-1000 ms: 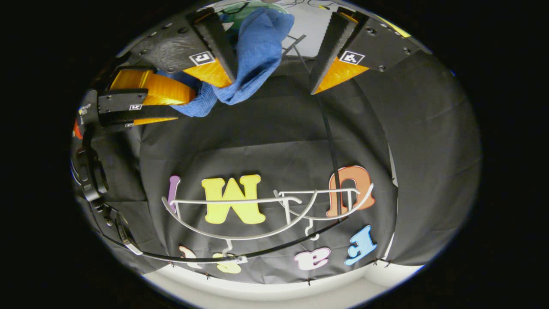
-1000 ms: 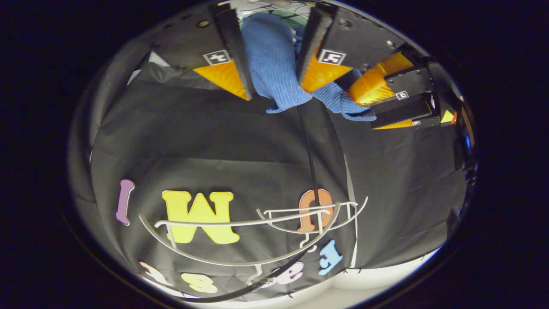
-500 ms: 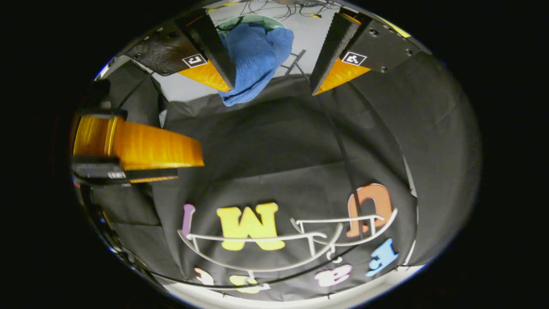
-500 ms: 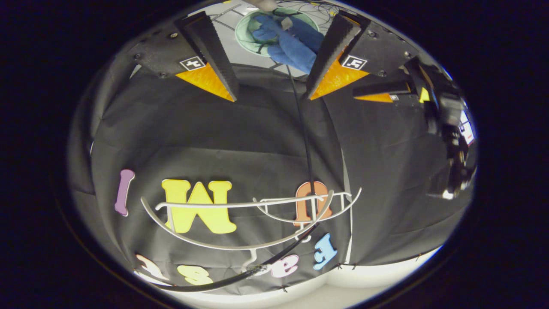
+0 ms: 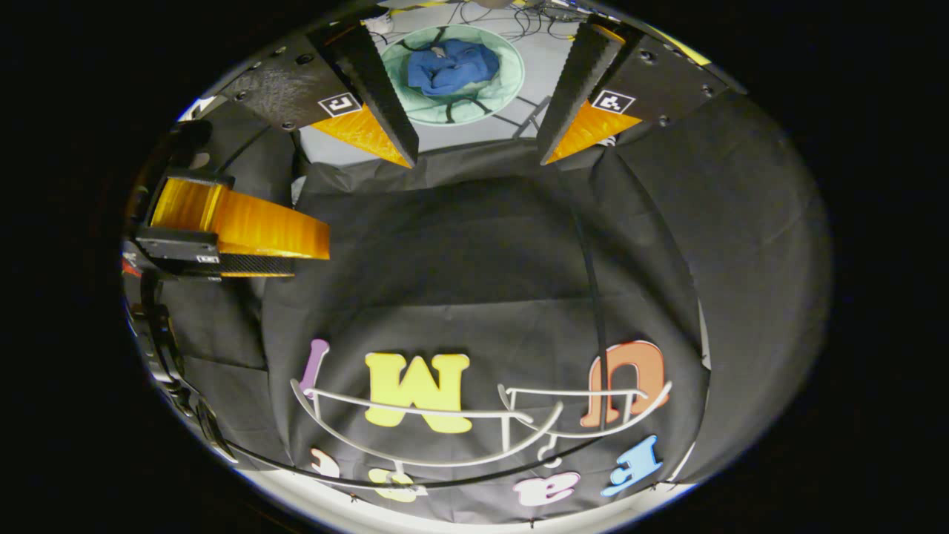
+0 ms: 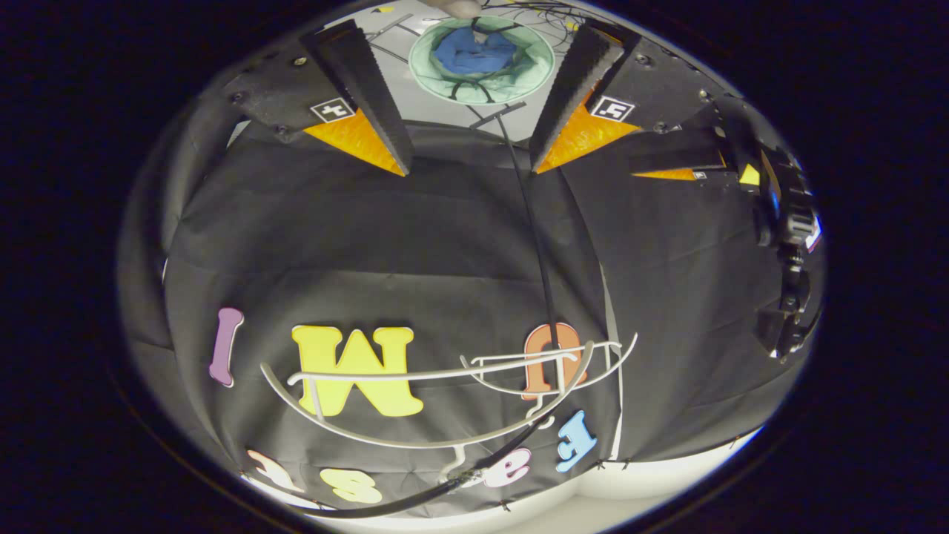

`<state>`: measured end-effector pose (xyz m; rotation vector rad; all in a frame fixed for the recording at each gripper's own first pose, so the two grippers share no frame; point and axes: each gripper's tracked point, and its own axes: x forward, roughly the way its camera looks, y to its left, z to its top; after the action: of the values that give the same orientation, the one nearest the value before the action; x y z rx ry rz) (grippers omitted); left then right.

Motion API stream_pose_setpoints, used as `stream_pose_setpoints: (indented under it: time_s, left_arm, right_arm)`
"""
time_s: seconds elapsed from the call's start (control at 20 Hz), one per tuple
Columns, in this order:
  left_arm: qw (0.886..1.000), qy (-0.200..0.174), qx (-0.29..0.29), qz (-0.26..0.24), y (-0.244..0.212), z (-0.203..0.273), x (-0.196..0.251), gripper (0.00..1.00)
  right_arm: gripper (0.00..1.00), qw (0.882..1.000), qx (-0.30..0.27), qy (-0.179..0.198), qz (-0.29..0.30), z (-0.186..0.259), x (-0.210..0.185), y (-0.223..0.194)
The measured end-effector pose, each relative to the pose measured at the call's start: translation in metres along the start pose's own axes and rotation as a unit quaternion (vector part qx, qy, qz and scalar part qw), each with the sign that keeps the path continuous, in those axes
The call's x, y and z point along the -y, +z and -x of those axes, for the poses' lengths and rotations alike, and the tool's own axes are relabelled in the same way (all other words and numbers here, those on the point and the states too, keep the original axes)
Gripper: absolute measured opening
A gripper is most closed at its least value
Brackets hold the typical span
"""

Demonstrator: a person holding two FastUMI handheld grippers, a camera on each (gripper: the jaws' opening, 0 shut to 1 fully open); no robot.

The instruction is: Grasp the clothes on the hanger with both hands and then place them into the laundry hamper below.

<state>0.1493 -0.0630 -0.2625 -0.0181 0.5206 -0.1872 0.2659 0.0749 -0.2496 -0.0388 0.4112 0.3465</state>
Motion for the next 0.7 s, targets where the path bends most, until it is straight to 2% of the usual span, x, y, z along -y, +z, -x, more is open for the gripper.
stream_pose_setpoints:
  time_s: [0.15, 0.25, 0.3, 0.35, 0.55, 0.7]
  left_arm:
    - [0.999, 0.013, 0.03, -0.005, 0.028, 0.017, -0.002, 0.96]
    - [0.998, 0.023, 0.058, -0.009, 0.051, 0.035, -0.002, 1.0]
    - [0.997, 0.026, 0.072, -0.008, 0.062, 0.046, -0.003, 0.96]
    - [0.996, 0.029, 0.087, -0.006, 0.075, 0.058, -0.004, 0.99]
    - [0.988, 0.039, 0.152, -0.003, 0.122, 0.115, -0.011, 0.97]
    - [0.982, 0.049, 0.184, -0.002, 0.142, 0.15, -0.024, 0.98]
  right_arm:
    - [0.99, 1.0, 0.012, -0.009, -0.005, 0.013, 0.0, 0.018]
    - [0.99, 0.999, 0.025, -0.022, -0.009, 0.029, 0.0, 0.034]
    - [0.99, 0.999, 0.034, -0.029, -0.011, 0.041, 0.001, 0.042]
    - [0.99, 0.998, 0.045, -0.038, -0.013, 0.054, 0.002, 0.052]
    - [0.99, 0.992, 0.101, -0.074, -0.018, 0.115, 0.002, 0.092]
    - [0.99, 0.984, 0.14, -0.106, -0.013, 0.161, 0.0, 0.111]
